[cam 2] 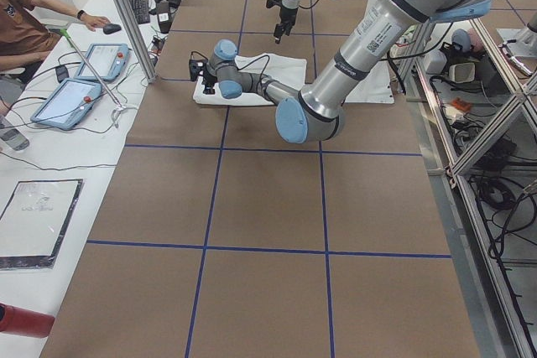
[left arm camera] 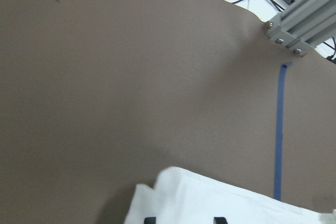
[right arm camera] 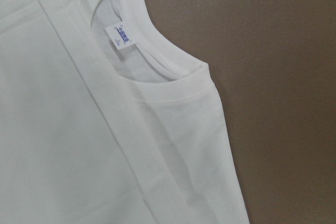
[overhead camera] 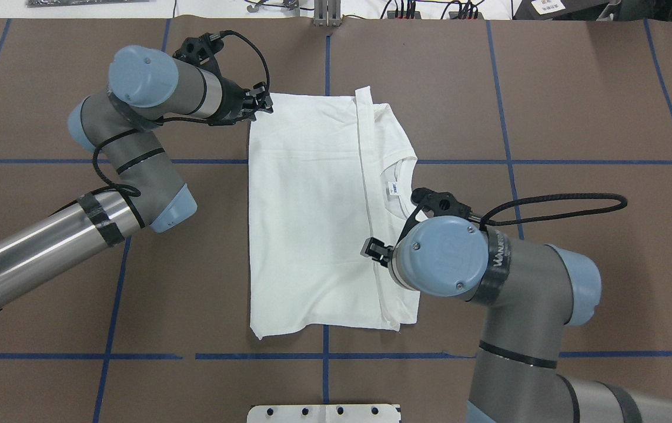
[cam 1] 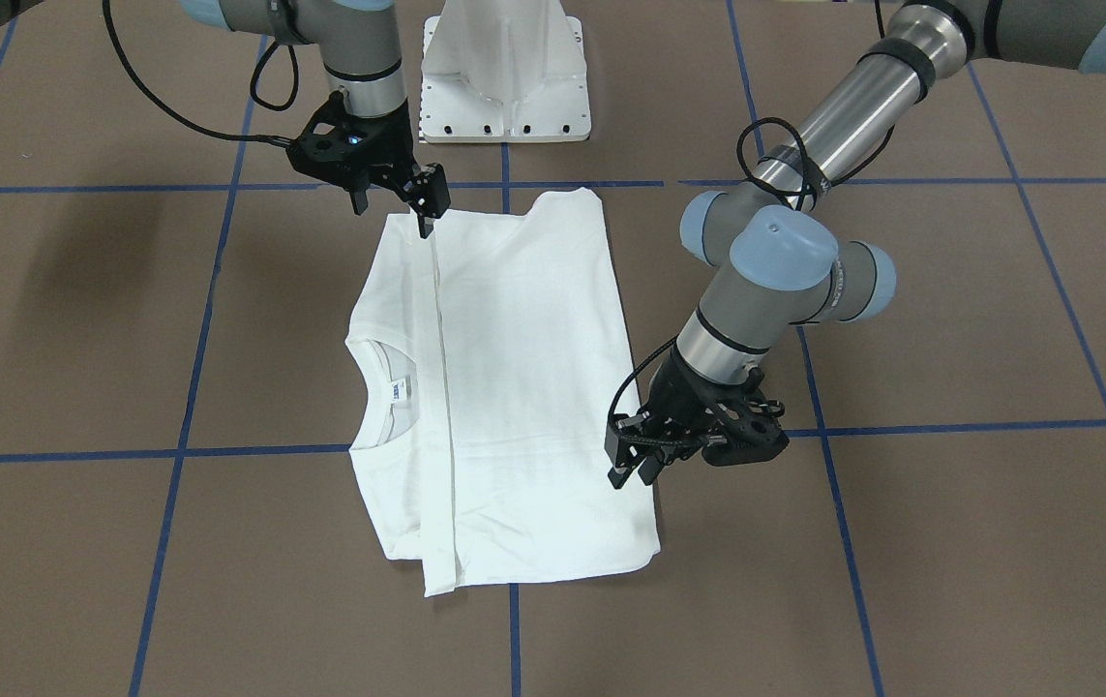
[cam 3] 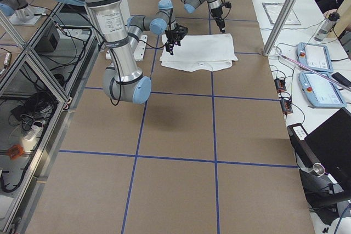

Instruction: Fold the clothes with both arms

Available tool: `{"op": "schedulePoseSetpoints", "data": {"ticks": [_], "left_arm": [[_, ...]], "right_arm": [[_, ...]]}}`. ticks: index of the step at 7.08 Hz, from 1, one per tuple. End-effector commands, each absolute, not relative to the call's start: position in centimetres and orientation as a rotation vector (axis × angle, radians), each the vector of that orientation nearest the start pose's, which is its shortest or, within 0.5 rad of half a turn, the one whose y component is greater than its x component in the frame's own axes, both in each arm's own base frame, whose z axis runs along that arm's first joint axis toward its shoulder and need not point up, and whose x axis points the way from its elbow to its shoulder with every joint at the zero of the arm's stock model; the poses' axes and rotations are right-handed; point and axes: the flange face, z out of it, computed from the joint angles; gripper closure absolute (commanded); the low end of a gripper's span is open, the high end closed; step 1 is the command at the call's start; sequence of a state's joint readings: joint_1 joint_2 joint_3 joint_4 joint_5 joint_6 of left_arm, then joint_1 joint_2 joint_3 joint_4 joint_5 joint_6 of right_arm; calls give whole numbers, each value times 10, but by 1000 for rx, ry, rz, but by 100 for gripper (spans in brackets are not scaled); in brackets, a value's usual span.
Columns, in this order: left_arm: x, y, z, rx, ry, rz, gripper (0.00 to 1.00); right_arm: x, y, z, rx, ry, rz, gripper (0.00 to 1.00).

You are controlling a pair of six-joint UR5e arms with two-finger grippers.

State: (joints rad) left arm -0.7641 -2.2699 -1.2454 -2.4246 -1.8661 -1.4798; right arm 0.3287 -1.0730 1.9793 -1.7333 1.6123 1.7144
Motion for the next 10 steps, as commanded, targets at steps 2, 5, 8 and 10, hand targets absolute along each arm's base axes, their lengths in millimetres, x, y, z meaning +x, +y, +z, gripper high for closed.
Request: {"op": "schedulePoseSetpoints", "data": {"ticks": [2, 5, 8, 10], "left_arm": [[458, -585, 288, 273, 1246, -390, 52], [457, -584, 287, 274, 1249, -389, 51], [456, -583, 295, 271, 1239, -393, 51], [456, -583, 295, 269, 1239, -392, 51]], "right_arm": [[-563, -273, 255, 108, -644, 27, 0], [-568, -265, 267, 138, -554, -180, 0], [-590, -260, 264, 132, -540, -198, 0], [-585, -266, 271, 138, -509, -235, 0]]}}
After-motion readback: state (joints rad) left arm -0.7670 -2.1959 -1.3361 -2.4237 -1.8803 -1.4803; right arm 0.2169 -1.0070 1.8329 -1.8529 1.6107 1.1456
